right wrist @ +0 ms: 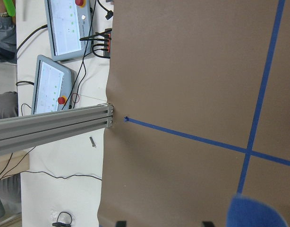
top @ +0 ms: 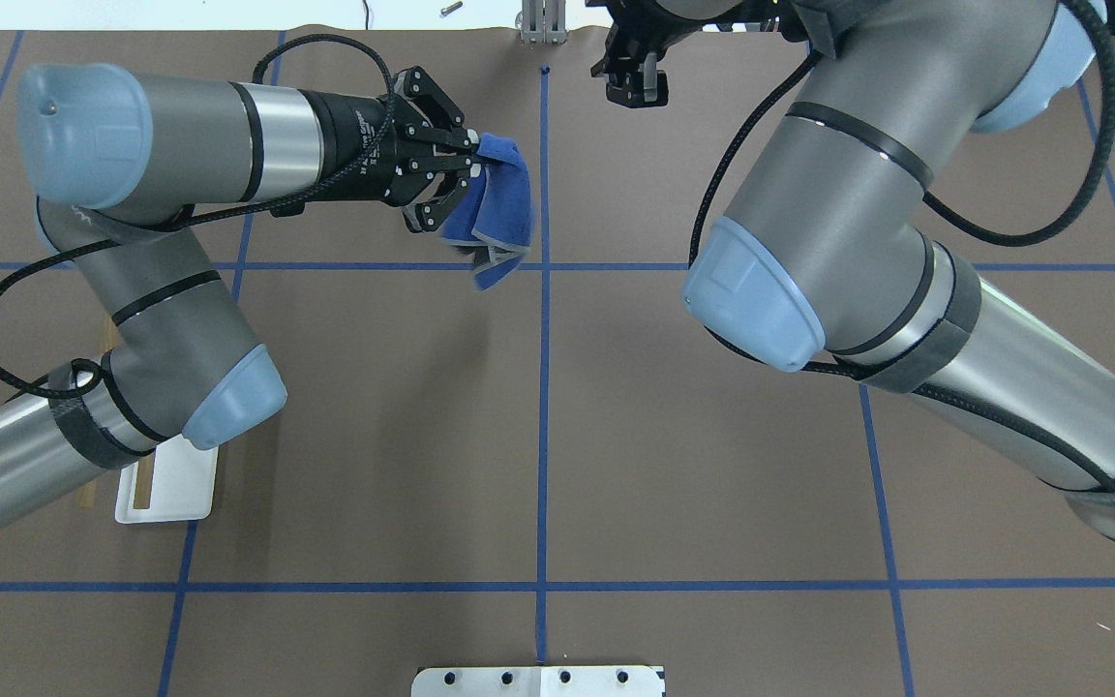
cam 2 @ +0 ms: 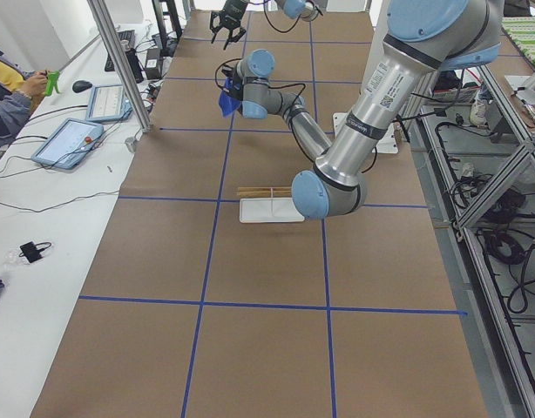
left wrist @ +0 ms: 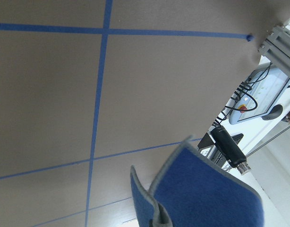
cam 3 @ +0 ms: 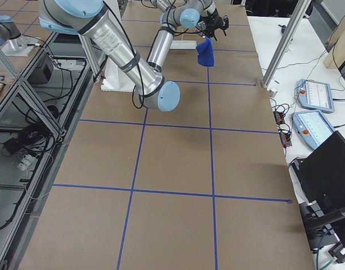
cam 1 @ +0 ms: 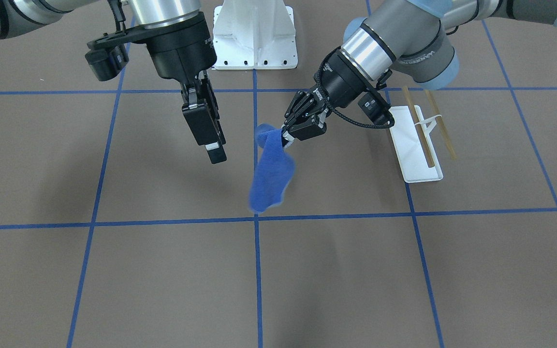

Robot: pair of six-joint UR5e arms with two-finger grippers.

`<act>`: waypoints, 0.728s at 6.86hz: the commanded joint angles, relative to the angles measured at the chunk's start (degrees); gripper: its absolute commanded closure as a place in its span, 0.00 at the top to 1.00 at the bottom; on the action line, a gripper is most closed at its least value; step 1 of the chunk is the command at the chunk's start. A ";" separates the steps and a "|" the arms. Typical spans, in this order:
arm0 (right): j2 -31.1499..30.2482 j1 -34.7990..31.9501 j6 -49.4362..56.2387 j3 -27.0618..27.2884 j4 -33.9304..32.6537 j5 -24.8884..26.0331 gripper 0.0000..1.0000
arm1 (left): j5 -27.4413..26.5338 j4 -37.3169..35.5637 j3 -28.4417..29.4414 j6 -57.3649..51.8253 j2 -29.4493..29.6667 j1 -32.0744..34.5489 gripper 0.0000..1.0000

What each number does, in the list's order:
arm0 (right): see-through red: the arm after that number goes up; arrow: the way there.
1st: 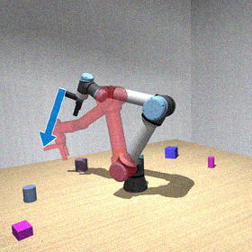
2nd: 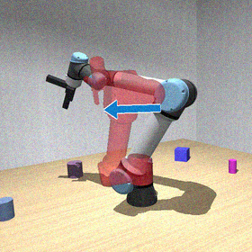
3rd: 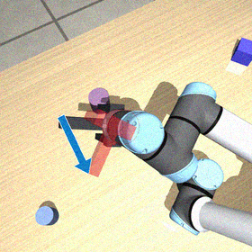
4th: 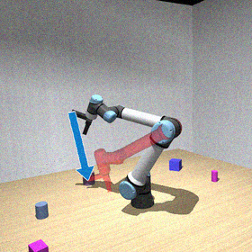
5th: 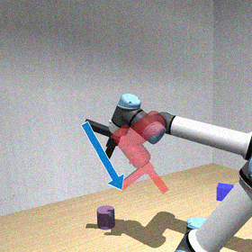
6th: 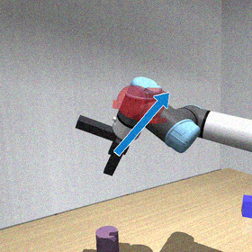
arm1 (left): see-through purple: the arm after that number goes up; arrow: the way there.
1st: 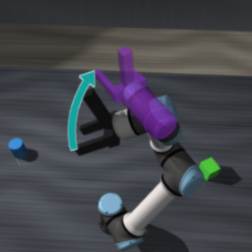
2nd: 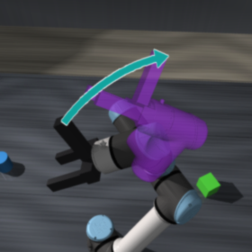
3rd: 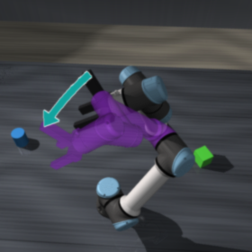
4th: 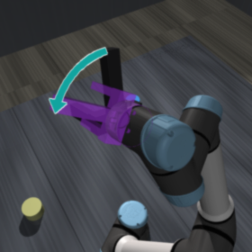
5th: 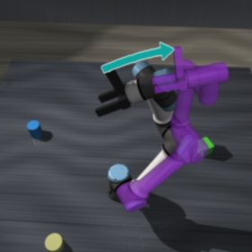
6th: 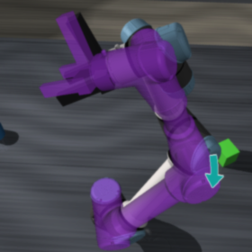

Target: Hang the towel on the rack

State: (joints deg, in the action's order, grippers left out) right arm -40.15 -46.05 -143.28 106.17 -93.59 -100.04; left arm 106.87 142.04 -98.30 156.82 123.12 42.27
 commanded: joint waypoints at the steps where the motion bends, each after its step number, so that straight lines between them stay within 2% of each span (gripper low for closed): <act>1: -4.05 0.00 3.79 3.17 0.07 -0.07 1.00 | -0.17 -0.18 -3.82 -22.07 -5.85 0.27 0.00; 3: -6.77 0.17 4.94 3.26 2.95 0.02 1.00 | -0.17 -0.18 -5.06 -48.57 -10.85 0.80 0.00; 4: -8.35 0.87 4.94 3.08 5.67 0.11 1.00 | -0.26 -0.27 -6.46 -68.38 -14.54 0.80 0.00; 5: -9.15 0.88 5.82 3.08 6.30 0.11 1.00 | -0.34 -0.27 -7.60 -77.89 -16.31 0.88 0.00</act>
State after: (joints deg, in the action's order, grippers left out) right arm -48.00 -45.41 -138.20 109.29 -88.83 -99.97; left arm 106.62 141.80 -104.50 94.74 109.80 43.08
